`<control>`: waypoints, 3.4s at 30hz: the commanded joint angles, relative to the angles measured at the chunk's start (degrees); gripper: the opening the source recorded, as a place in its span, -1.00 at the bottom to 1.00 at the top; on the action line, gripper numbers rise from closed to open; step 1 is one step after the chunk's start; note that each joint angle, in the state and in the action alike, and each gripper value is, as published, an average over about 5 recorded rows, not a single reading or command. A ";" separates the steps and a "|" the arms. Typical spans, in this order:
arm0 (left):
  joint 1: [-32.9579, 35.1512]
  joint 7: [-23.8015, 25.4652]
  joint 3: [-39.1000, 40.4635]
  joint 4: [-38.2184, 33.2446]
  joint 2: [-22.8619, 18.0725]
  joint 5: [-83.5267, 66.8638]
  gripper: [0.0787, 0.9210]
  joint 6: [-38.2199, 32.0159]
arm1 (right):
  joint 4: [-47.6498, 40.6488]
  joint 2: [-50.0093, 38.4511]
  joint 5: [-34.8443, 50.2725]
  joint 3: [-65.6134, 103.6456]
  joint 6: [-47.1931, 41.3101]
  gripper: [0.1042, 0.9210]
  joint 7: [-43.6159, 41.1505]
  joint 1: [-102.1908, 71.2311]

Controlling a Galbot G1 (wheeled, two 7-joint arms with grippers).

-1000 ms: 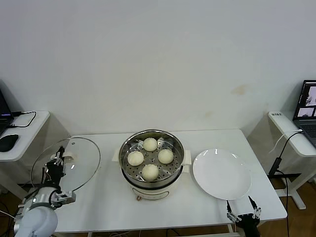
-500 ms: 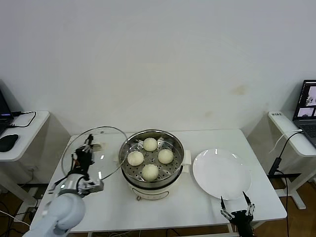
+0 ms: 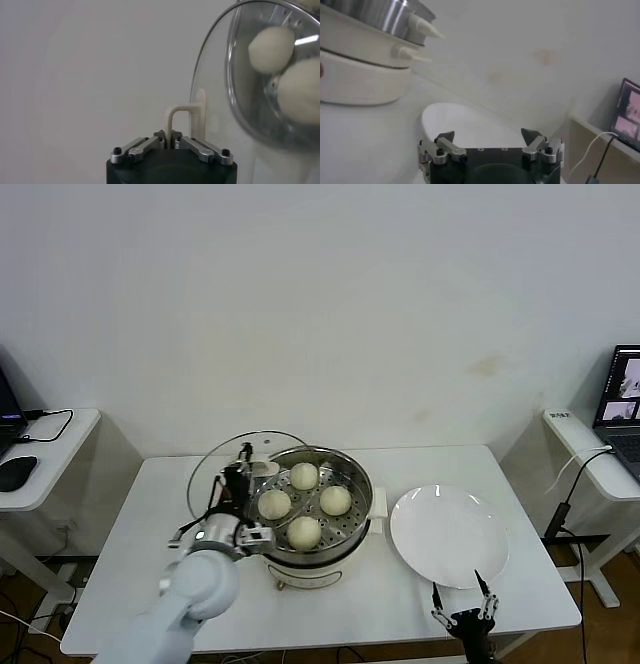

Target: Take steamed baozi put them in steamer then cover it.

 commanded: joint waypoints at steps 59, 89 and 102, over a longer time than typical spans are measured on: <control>-0.08 8.71 5.57 8.70 -19.88 22.96 -0.87 1.17 | -3.32 0.48 -5.38 -1.87 2.03 0.76 2.44 0.57; 12.60 -1.01 1.79 -10.73 -10.97 3.69 0.38 1.00 | -3.65 -0.38 -3.52 -1.68 2.03 0.76 1.63 0.45; 39.53 -26.38 -32.25 -15.90 -3.02 -62.39 0.77 -33.39 | -3.20 -1.14 0.47 -2.40 1.65 0.76 0.49 -0.62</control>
